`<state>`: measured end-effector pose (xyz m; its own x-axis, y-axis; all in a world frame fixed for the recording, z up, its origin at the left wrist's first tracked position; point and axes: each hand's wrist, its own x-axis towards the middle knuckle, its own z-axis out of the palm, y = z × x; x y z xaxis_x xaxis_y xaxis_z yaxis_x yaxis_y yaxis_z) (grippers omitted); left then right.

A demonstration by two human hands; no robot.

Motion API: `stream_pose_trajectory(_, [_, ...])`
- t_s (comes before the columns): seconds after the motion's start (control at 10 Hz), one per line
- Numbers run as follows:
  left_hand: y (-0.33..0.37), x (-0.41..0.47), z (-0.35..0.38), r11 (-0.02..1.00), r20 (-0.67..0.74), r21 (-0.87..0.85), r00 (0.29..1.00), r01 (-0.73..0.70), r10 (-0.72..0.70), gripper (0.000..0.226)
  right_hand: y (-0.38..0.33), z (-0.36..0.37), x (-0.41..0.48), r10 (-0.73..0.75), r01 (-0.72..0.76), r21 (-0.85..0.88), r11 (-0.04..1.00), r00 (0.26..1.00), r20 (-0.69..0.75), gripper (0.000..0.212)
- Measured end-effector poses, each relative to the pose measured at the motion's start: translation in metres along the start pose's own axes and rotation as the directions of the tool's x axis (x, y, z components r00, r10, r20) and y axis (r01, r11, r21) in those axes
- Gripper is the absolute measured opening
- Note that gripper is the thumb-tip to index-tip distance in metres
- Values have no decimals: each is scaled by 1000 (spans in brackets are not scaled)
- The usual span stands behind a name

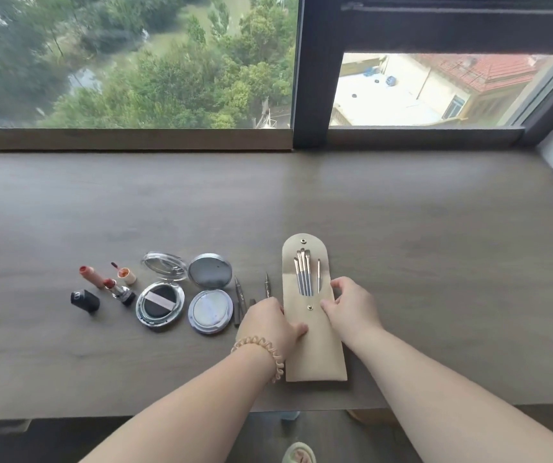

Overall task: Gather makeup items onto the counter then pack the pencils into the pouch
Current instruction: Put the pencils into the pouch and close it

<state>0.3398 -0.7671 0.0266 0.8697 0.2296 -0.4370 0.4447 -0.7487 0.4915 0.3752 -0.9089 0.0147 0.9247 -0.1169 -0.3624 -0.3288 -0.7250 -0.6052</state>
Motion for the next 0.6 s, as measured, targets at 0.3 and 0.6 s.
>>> stream_pose_trajectory(0.3, [-13,3,-4,994,-58,113,998,11,-4,33,-13,16,-3,-42,39,-118,992,999,-22,36])
stream_pose_trajectory(0.6, [-9,1,-9,991,-68,135,998,-8,17,34,-24,3,-11,-112,96,-299,949,993,-39,38])
